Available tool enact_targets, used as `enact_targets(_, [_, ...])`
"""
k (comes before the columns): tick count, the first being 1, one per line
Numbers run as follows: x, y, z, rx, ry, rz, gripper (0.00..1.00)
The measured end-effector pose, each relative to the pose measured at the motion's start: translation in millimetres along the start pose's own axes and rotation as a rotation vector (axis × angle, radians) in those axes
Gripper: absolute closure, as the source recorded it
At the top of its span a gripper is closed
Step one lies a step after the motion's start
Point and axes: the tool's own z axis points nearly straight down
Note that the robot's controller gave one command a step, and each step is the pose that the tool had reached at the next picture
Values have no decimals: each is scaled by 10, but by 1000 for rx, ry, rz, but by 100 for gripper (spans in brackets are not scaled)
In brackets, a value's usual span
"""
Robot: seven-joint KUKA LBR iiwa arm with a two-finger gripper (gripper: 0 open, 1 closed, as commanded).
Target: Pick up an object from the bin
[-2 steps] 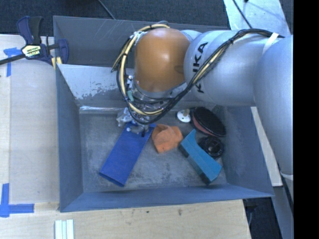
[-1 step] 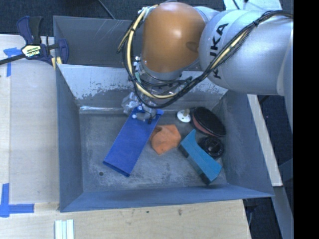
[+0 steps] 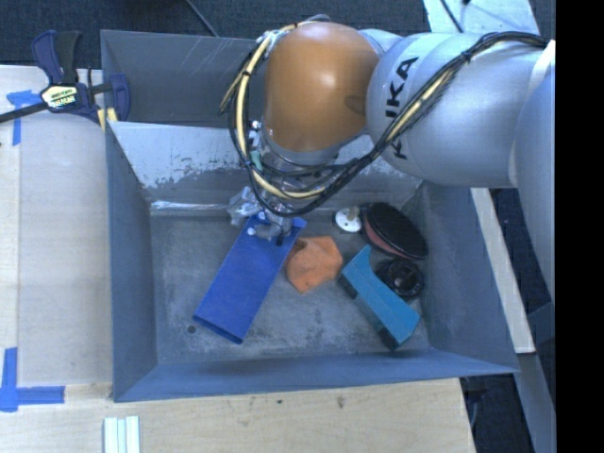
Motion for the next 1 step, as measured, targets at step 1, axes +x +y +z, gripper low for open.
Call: enact_targets(1, [-22,-30,-361,3,-2,5,100])
